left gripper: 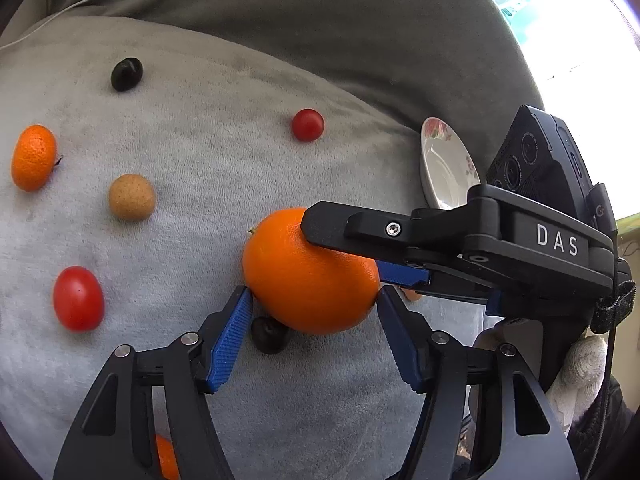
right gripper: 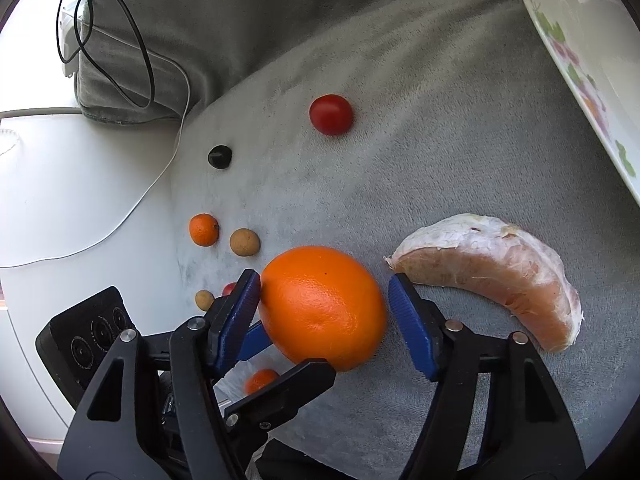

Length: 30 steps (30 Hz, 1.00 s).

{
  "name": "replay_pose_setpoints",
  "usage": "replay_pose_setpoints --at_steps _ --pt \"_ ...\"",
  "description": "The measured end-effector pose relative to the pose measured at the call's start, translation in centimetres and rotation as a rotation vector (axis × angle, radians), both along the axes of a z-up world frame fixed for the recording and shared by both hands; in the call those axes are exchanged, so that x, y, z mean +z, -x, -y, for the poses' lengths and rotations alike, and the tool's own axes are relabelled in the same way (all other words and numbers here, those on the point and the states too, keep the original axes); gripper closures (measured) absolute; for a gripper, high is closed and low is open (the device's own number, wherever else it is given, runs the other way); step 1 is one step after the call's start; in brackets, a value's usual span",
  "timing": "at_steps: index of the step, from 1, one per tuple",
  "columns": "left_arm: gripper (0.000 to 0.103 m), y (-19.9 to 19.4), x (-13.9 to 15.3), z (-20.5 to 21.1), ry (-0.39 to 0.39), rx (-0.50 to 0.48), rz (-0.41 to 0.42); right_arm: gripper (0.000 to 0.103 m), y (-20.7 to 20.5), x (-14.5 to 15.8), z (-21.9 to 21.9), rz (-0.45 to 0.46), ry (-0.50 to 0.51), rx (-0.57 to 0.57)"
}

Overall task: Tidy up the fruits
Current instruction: 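Close the right gripper on the large orange and lift it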

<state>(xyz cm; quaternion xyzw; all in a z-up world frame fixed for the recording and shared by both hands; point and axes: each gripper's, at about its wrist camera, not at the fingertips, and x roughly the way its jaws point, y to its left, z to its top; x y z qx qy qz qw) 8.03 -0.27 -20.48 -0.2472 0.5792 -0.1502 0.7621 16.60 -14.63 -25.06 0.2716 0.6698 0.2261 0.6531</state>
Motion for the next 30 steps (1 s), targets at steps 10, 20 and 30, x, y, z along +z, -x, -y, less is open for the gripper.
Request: replay_pose_setpoints --at_steps 10,20,30 --pt "0.039 0.2 0.5 0.1 -0.006 -0.001 0.008 0.035 0.2 0.2 -0.4 0.005 0.006 0.004" --pt "0.039 -0.5 1.5 1.8 -0.013 -0.023 0.038 0.035 0.4 1.5 1.3 0.023 -0.002 -0.025" --pt "0.040 -2.5 3.0 4.8 -0.014 -0.074 0.078 0.035 0.1 3.6 4.8 0.059 -0.009 -0.082"
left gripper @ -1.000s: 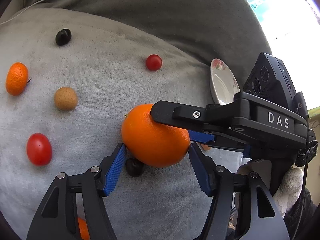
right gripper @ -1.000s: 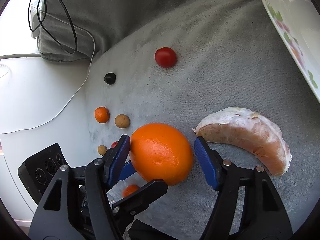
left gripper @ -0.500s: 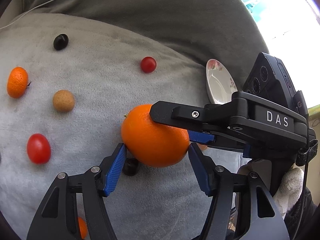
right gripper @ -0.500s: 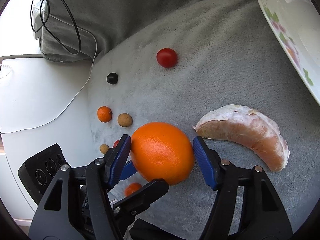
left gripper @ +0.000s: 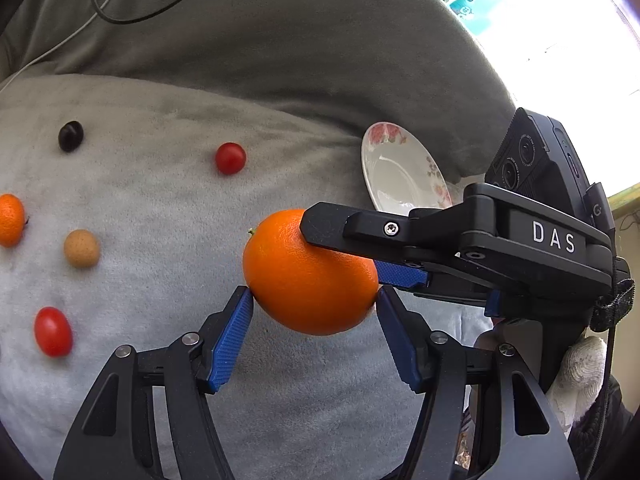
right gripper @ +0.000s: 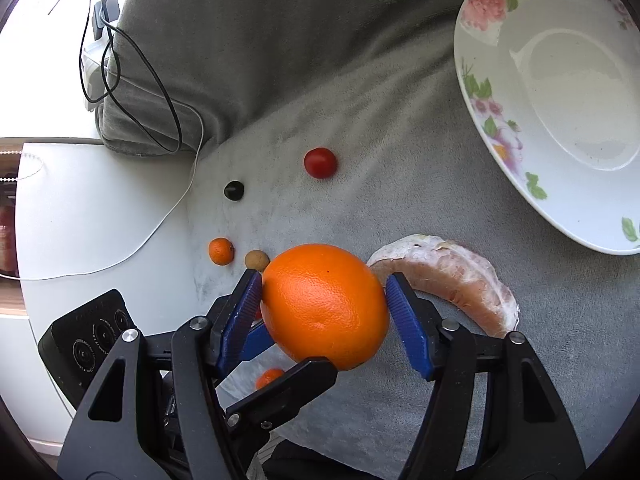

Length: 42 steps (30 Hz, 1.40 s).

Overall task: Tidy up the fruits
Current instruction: 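Carry the orange into the floral bowl and open the right gripper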

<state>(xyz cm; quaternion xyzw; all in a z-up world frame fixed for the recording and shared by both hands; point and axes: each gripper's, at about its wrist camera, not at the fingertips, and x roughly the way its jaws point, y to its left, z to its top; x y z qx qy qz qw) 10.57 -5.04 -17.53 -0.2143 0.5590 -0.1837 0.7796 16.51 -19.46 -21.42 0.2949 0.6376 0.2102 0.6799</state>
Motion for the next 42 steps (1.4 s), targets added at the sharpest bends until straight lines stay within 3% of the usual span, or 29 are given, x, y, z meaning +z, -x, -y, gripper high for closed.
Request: replay_pose_setpoints --at_steps 23,33,42 --pt "0.041 -4.9 0.2 9.0 0.034 -0.113 0.037 0.035 -1.3 1.7 10.3 0.043 0.025 -0.141" --pt "0.042 -5.5 0.2 10.9 0.044 -0.132 0.043 0.035 -2.2 1.4 12.1 0.049 0.053 -0.160" --pt "0.042 -5.4 0.8 10.5 0.048 -0.125 0.056 0.035 -2.5 3.7 13.5 0.137 0.112 -0.200"
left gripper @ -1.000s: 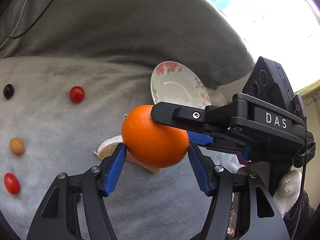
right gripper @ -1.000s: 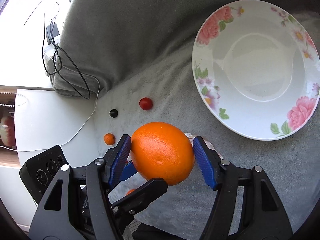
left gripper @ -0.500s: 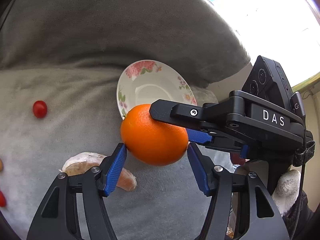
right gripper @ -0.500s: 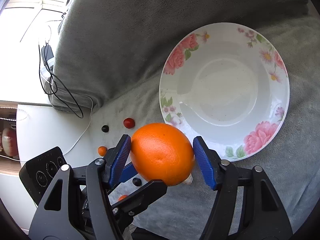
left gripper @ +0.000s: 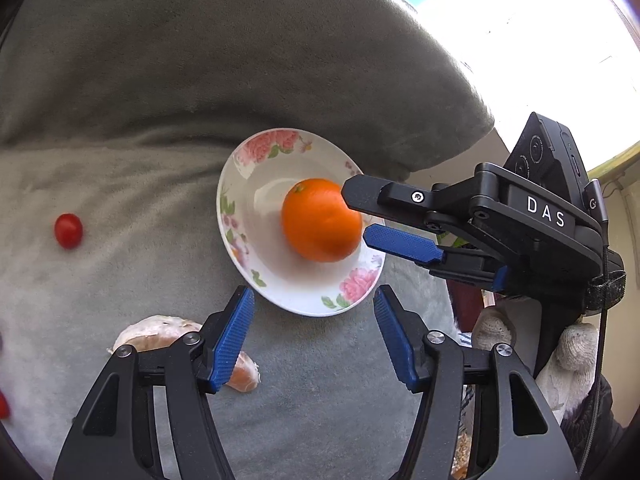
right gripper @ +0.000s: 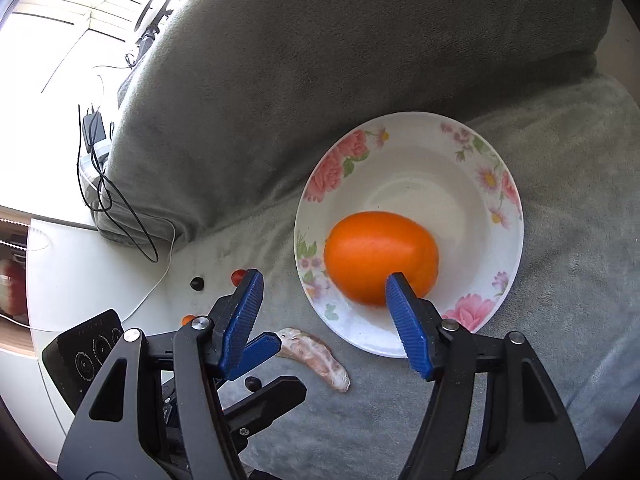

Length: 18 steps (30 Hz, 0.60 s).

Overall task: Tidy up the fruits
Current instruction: 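Carry the orange into the floral bowl and open the right gripper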

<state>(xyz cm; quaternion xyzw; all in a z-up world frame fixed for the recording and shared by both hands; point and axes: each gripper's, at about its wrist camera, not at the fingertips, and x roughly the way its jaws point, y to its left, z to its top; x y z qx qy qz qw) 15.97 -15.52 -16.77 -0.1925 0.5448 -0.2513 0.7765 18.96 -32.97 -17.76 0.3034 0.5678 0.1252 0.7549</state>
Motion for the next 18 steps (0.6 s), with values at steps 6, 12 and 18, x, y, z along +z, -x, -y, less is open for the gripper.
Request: replay_pose_setpoints --at_steps 6,12,18 --pt "0.042 0.7 0.6 -1.1 -0.012 0.012 0.008 0.035 0.5 1.0 0.4 0.040 0.027 -0.015" --pt "0.042 1.4 0.9 -2.0 -0.035 0.020 0.020 0.035 1.5 2.5 0.8 0.085 0.075 -0.005" --pt "0.042 2.2 1.8 -3.1 -0.062 0.030 0.035 0.031 2.9 3.9 0.8 0.130 0.116 0.000"
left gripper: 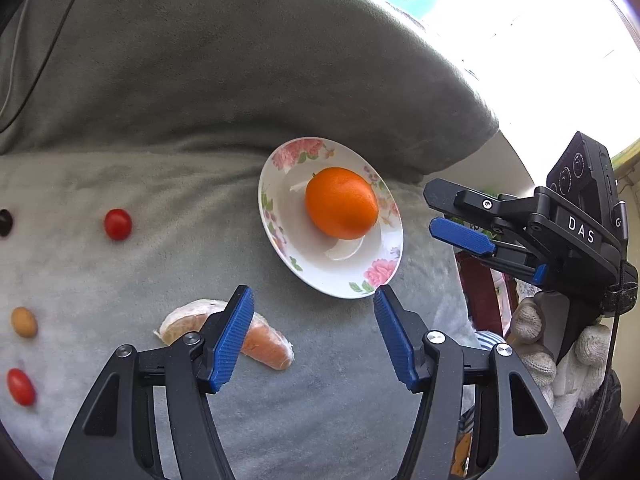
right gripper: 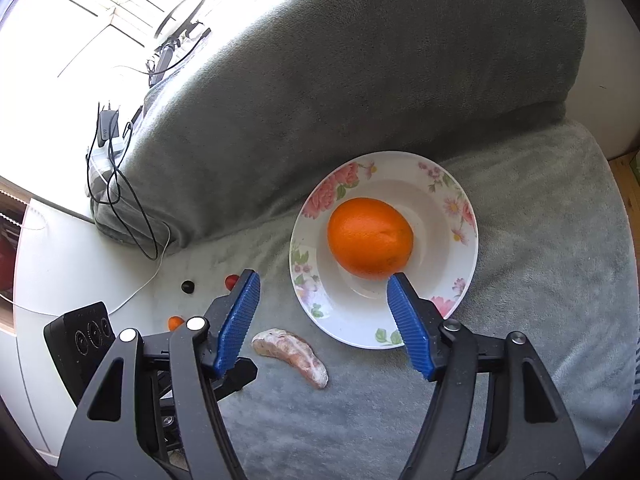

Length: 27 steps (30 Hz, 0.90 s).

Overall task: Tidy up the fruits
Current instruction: 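Carry the orange into the floral bowl and open the right gripper, then move the left gripper toward the mandarin on the towel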

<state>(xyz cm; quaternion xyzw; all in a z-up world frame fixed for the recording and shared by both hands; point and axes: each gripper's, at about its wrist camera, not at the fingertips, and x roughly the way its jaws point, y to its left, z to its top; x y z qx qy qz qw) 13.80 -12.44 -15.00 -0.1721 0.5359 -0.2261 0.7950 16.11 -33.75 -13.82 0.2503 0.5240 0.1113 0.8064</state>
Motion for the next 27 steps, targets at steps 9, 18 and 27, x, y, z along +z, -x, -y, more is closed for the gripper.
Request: replay_pose_setpoints --at_steps 9,18,27 --pt "0.042 2.0 1.2 -3.0 -0.034 0.049 0.033 0.026 1.8 1.8 -1.8 0.078 0.091 0.048" --pt "0.040 4.5 1.7 -7.3 -0.080 0.123 0.071 0.026 3.8 2.2 -4.2 0.137 0.153 0.108" --pt "0.040 7.5 2.3 -12.2 -0.152 0.217 0.098 0.019 5.2 2.5 -6.9 0.198 0.223 0.195"
